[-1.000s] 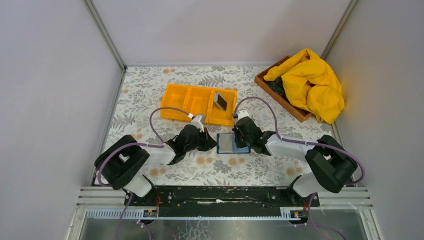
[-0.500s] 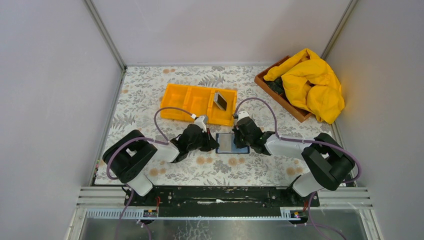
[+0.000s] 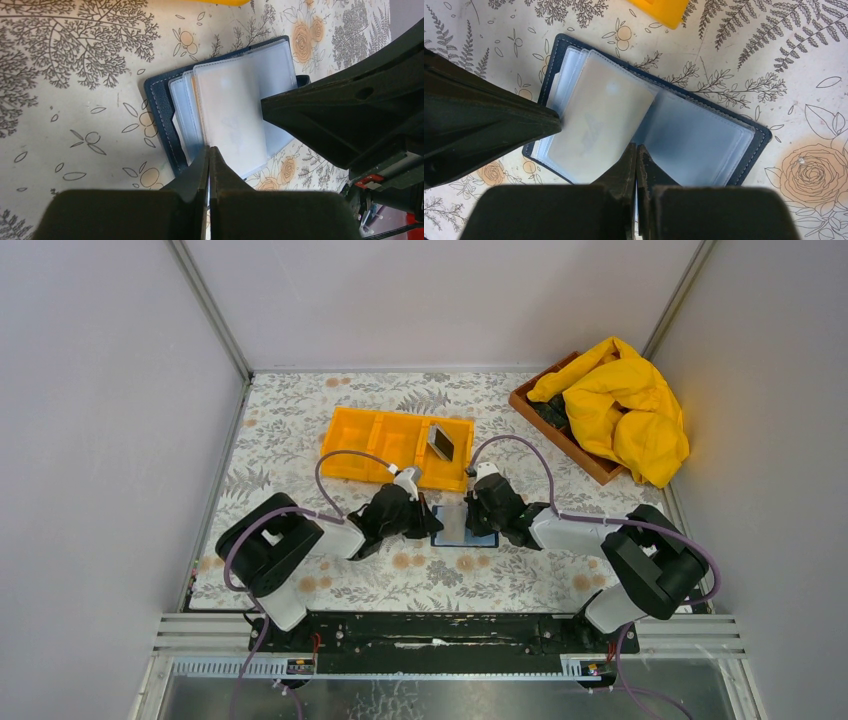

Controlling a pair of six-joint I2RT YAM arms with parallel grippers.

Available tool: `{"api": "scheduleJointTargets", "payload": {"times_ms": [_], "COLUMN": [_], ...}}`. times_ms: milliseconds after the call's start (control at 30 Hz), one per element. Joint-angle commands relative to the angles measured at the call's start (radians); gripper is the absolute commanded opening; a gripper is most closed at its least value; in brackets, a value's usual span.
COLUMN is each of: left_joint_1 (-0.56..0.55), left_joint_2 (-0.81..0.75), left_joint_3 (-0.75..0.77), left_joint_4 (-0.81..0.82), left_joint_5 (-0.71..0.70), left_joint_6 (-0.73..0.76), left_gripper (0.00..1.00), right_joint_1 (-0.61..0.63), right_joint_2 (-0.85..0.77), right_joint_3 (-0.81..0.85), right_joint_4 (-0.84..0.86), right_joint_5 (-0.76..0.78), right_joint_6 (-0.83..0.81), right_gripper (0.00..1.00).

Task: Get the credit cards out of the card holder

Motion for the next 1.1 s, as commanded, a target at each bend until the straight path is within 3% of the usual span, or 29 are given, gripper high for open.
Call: {"api": "scheduleJointTargets", "payload": {"times_ms": [0, 467, 733, 867, 1067], "left_joint_1": [0.005, -0.019, -0.019, -0.017, -0.008], "left_joint_2": [0.041, 0.075, 0.077, 0.058, -0.039], "left_joint_3": [0.027, 0.032, 0.008, 0.006, -0.002], "left_joint_4": [0.061, 0.155, 0.299, 0.270, 0.093], "left_joint_5": [0.043, 0.102, 0.142, 0.133, 0.003], "left_joint_6": [-0.019, -0.086, -0.152, -0.139, -0.053], "left_gripper": [0.00, 0.00, 0.00, 0.00, 0.00], "right_joint_1": [-0.007, -0.020, -0.023, -0.024, -0.026], "right_joint_2": [0.011, 0.022, 0.021, 0.015, 0.010], "right_joint_3": [-0.006, -0.006, -0.009, -0.012, -0.014], "right_joint_4": [0.035, 0.049, 0.049, 0.048, 0.050], "right_joint_5": [-0.038, -0.075, -0.082, -0.081, -0.083], "right_joint_6": [0.013, 0.023, 0.027, 0.027, 0.028], "right_gripper": [0.00, 0.00, 0.00, 0.00, 0.00]}}
